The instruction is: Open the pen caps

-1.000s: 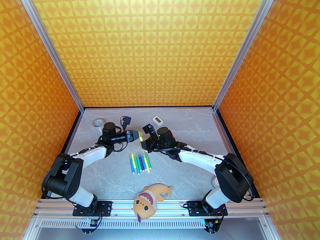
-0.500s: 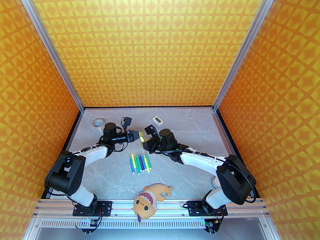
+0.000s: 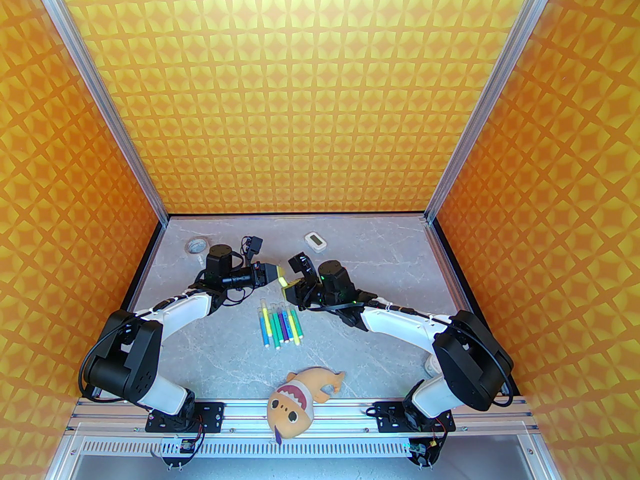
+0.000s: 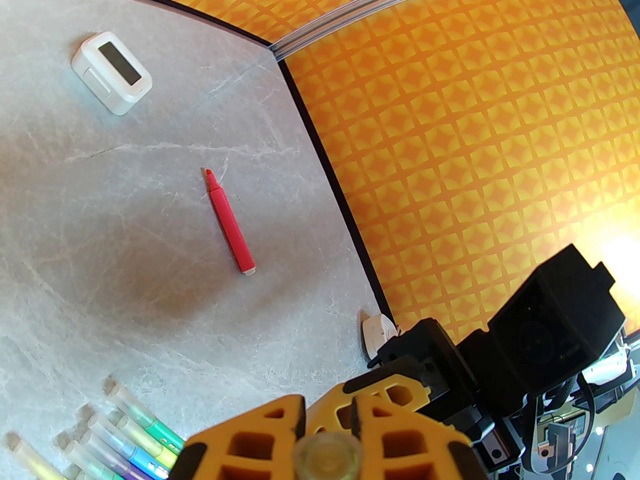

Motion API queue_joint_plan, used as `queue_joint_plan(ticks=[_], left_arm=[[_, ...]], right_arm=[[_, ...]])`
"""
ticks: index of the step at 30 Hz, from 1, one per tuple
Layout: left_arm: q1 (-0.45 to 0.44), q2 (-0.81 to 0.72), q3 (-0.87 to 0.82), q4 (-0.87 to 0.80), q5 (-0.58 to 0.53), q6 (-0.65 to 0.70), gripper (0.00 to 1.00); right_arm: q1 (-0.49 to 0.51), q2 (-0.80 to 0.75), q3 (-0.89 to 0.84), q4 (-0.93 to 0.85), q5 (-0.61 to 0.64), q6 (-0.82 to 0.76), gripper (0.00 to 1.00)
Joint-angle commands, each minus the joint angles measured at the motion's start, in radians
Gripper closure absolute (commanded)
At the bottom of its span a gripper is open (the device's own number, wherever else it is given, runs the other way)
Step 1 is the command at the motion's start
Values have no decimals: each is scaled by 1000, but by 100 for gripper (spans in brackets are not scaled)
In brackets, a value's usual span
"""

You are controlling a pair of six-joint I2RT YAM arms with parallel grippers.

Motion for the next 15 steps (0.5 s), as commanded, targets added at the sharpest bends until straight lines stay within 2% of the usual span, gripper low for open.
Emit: queue_joint_plan(ticks=[1,7,15], left_arm=[[82,-52,66,49,-261,8,100],[90,-69,60,50,-302,-31,100],[94,-70,75,35,-303,-36,100]], right_arm=[[5,-29,-73,-202,-46,-24,100],[5,-41,-92,-195,-50,-27,100],[5,-44,-100,-190,-38,-33,100]])
